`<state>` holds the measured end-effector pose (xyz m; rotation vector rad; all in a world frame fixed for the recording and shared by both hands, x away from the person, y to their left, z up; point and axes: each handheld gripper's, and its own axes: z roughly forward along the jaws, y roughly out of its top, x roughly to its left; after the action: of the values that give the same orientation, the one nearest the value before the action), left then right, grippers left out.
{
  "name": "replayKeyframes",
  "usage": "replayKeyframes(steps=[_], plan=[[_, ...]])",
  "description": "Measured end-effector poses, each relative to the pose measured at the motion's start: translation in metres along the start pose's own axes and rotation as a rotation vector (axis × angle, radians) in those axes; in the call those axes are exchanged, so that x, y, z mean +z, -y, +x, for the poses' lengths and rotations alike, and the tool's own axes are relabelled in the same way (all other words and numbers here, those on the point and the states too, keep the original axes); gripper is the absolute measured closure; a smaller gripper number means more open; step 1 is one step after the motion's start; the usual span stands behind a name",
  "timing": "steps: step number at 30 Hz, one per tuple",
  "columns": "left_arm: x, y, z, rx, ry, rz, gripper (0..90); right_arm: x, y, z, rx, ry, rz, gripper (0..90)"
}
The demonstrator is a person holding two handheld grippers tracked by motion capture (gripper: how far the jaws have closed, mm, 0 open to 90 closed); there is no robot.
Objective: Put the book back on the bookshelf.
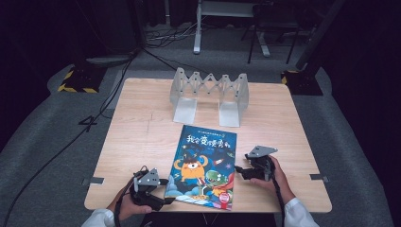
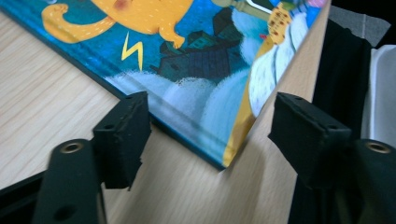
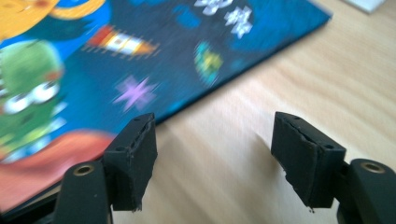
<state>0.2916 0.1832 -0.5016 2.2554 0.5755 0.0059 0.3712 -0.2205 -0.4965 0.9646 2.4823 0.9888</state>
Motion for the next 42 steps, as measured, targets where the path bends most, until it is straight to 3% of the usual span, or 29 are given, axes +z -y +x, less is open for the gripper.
replayKeyframes(steps=[9,12,16,19,20,21,22,23,24,25,26,32,37,42], plan=[[0.023,-0.019,-0.018,0.043,0.023,0.018,31.2,-0.035,0.028,0.009,-0.047,-0.044,0.061,32.4],[0.025,-0.021,-0.022,0.061,0.012,0.026,30.7,-0.041,0.031,0.012,-0.054,-0.055,0.071,32.7],[0.019,-0.015,-0.022,0.044,-0.043,0.035,25.9,-0.055,0.037,0.022,-0.073,-0.047,0.119,34.8],[0.010,-0.008,-0.014,-0.007,-0.094,0.022,25.1,-0.060,0.039,0.028,-0.066,-0.059,0.161,36.3],[0.010,-0.008,-0.014,-0.007,-0.094,0.022,25.2,-0.060,0.039,0.028,-0.066,-0.059,0.161,36.3],[0.007,-0.005,-0.010,-0.004,-0.124,0.023,25.2,-0.061,0.040,0.032,-0.069,-0.062,0.197,36.8],[0.007,-0.005,-0.010,-0.004,-0.124,0.023,25.2,-0.061,0.040,0.032,-0.069,-0.062,0.197,36.8],[0.006,-0.004,-0.006,0.020,-0.162,0.030,25.1,-0.062,0.038,0.037,-0.077,-0.069,0.225,37.4],[0.006,-0.004,-0.006,0.020,-0.162,0.030,25.2,-0.062,0.038,0.037,-0.077,-0.069,0.225,37.4],[0.006,-0.003,-0.003,0.028,-0.200,0.027,23.8,-0.063,0.036,0.042,-0.095,-0.072,0.256,38.2],[0.008,-0.004,-0.002,0.018,-0.206,0.024,22.0,-0.064,0.035,0.044,-0.102,-0.072,0.268,39.4],[0.016,-0.010,-0.003,-0.004,-0.224,0.013,18.5,-0.062,0.025,0.054,-0.102,-0.094,0.361,48.8],[0.021,-0.014,-0.006,-0.003,-0.228,0.015,17.9,-0.057,0.011,0.061,-0.148,-0.102,0.490,59.9],[0.021,-0.014,-0.006,-0.003,-0.229,0.014,17.9,-0.052,0.002,0.070,-0.179,-0.118,0.538,72.0]])
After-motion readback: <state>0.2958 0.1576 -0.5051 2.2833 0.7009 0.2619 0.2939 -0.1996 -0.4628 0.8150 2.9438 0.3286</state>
